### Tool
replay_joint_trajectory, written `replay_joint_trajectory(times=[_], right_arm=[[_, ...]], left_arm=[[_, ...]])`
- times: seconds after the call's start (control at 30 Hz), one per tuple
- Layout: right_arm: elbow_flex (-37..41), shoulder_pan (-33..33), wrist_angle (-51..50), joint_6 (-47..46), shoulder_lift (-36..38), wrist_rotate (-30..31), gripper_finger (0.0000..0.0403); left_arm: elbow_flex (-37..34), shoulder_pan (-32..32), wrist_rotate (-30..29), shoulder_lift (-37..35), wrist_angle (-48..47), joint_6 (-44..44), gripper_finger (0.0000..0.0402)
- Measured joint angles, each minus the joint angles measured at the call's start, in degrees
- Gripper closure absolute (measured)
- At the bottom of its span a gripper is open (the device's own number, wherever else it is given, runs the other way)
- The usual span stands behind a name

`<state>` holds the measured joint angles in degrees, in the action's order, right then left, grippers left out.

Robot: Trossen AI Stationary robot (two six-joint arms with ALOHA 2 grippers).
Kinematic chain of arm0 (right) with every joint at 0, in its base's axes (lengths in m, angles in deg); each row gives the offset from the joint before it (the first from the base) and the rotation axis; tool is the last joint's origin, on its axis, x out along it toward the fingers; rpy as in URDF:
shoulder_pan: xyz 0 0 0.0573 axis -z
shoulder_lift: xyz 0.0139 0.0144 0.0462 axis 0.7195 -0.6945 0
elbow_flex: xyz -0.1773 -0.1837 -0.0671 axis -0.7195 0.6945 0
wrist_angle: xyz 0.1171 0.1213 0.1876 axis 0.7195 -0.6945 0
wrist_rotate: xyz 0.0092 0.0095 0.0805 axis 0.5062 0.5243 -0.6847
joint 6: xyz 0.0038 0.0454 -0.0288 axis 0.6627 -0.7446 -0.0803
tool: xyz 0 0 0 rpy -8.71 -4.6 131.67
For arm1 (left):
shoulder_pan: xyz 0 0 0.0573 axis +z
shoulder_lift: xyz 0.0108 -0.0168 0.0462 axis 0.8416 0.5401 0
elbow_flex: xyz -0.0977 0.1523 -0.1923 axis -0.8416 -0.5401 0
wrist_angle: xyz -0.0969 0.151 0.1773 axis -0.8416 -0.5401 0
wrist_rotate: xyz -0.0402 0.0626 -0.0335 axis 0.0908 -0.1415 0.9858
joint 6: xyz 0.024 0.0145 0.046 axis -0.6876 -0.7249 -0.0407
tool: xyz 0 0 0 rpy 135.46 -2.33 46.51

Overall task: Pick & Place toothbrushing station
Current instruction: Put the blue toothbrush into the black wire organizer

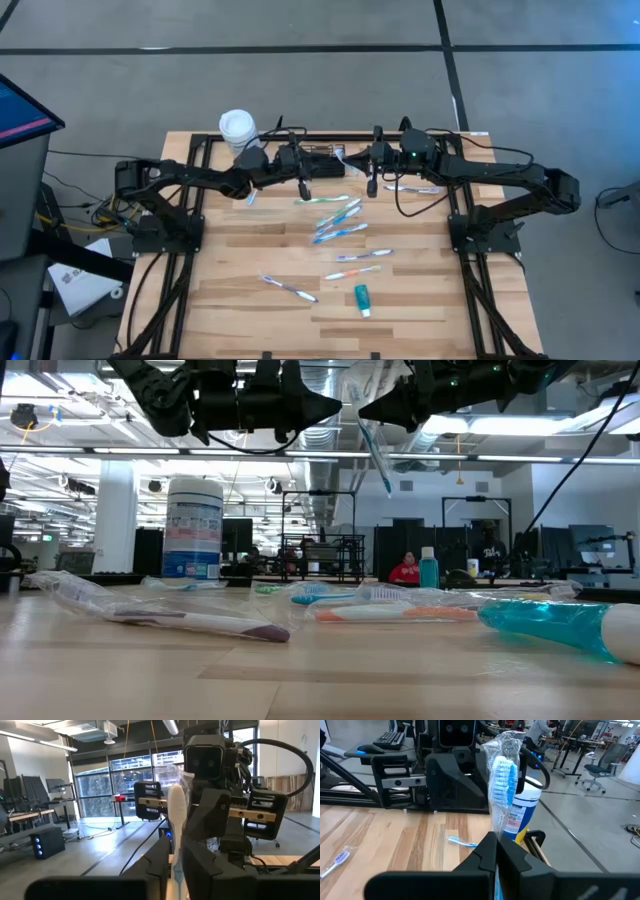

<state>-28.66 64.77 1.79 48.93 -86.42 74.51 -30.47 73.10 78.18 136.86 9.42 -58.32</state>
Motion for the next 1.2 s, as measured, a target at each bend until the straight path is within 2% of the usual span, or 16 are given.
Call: replay_joint_trajectory(times=[0.13,0.3,1.2], right_arm=[[0.0,0.0,0.03,-0.02,0.0,0.01,0.0403],[0.0,0.0,0.03,-0.11,0.0,0.02,0.0403],[0.0,-0.37,3.55,-0.09,-1.4,0.02,0.0403]], left_arm=[[0.0,0.0,0.0,-0.02,0.58,0.81,0.0324],[0.0,0.0,0.0,-0.02,0.79,0.83,0.031],[-0.02,-0.83,-0.7,-0.02,2.5,1.85,0.0309]])
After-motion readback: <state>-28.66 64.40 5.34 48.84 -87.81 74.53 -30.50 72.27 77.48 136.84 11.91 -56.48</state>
